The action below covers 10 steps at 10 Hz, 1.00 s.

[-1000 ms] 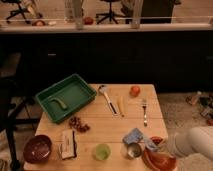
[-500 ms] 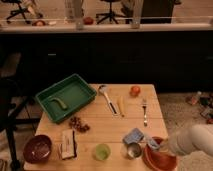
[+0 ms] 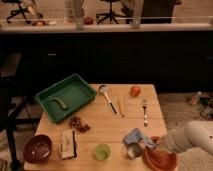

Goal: Wipe red bowl with towel

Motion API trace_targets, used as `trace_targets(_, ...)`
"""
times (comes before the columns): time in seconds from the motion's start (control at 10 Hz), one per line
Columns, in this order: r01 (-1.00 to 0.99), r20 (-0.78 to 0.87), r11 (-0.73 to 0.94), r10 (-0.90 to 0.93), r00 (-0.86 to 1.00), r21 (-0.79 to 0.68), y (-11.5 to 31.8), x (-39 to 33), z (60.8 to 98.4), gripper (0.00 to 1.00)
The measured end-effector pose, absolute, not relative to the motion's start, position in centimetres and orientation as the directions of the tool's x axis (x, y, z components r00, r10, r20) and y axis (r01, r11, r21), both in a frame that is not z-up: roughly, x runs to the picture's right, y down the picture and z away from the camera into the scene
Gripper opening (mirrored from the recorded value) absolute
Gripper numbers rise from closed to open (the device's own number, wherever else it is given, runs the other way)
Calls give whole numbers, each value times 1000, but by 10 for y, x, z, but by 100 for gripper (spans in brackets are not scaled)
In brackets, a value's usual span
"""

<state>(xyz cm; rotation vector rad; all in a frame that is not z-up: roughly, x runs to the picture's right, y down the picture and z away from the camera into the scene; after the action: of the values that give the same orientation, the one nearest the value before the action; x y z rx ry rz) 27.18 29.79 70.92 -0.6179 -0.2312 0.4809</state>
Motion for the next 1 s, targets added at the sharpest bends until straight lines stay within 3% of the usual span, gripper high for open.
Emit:
trace_targets(0.5,-396,48,678,536,843,-619,331,280,665,0)
trace_targets(1.0,-353,60,692,497,866,-629,295,282,716,0)
